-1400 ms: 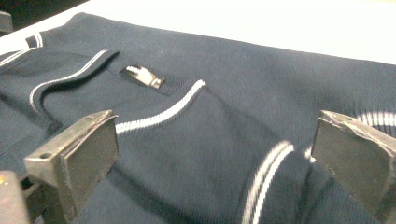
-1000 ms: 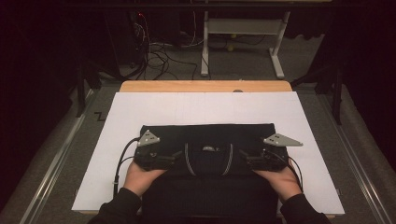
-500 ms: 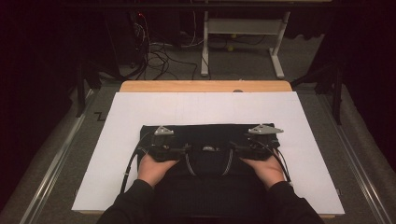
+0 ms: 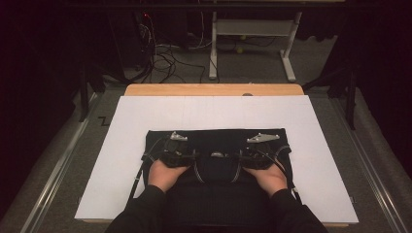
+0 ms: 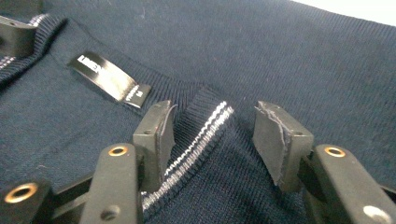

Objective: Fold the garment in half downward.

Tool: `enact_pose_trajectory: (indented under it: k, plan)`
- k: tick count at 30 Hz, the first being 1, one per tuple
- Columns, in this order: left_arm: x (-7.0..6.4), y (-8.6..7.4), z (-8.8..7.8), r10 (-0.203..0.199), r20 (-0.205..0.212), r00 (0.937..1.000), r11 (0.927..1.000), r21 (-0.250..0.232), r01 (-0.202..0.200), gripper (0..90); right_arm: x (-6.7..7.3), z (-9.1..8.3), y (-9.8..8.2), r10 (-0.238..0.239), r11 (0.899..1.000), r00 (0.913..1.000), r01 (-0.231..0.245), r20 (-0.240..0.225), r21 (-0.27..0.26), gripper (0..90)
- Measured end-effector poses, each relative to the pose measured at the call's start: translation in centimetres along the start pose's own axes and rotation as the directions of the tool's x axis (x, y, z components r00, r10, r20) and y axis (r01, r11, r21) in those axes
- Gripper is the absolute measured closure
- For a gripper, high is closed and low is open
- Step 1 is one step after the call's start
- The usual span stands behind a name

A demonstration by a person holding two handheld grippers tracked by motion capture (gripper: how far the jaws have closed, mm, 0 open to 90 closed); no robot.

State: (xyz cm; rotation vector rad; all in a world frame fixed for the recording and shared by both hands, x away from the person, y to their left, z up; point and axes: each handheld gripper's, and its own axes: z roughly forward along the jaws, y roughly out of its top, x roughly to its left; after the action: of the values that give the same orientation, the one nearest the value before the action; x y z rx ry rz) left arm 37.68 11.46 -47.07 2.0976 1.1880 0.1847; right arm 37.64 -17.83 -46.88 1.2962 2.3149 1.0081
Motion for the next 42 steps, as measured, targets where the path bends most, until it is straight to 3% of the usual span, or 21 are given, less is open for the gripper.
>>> enact_pose_trajectory:
  k: [2, 11, 14, 18, 21, 26, 32, 42]
  plan:
    - [-0.2, -0.1, 0.0, 0.016, 0.001, 0.9999, 0.9999, 0.0, -0.016, 45.8, 0.0, 0.0, 0.0, 0.003, 1.0, 1.0, -0.003, -0.001, 0.0, 52.8]
    - [-0.5, -0.3, 0.0, 0.041, 0.012, 0.9991, 0.9992, -0.004, -0.041, 68.2, -0.2, -0.4, -0.1, -0.003, 1.0, 0.9999, 0.003, -0.015, -0.017, 79.6]
    - [-0.6, -0.4, -0.3, 0.049, -0.001, 0.9988, 0.9986, -0.022, -0.049, 72.1, -0.1, -0.8, -0.2, -0.02, 0.999, 0.9998, 0.02, -0.01, -0.043, 80.7]
    - [-0.9, -0.7, -1.1, 0.052, -0.008, 0.9986, 0.9951, -0.084, -0.052, 72.4, 0.0, -1.6, -0.3, -0.028, 0.995, 0.9996, 0.027, -0.01, -0.094, 80.8]
    - [-1.2, -1.1, -2.0, 0.054, 0.004, 0.9985, 0.9891, -0.137, -0.053, 72.3, 0.2, -2.5, -0.6, -0.045, 0.99, 0.9989, 0.043, -0.014, -0.133, 81.0]
    - [-1.7, -1.9, -3.1, 0.069, 0.017, 0.9975, 0.9808, -0.184, -0.064, 72.3, 0.5, -3.8, -1.3, -0.063, 0.984, 0.9974, 0.057, -0.034, -0.169, 81.5]
    - [-2.1, -3.0, -3.8, 0.085, 0.038, 0.9956, 0.9743, -0.212, -0.075, 72.3, 0.8, -5.1, -2.5, -0.083, 0.977, 0.9935, 0.066, -0.078, -0.204, 81.6]
    - [-3.2, -4.7, -5.5, 0.131, 0.068, 0.9891, 0.9649, -0.238, -0.111, 72.3, 1.2, -6.3, -4.4, -0.091, 0.967, 0.9892, 0.061, -0.115, -0.246, 81.6]
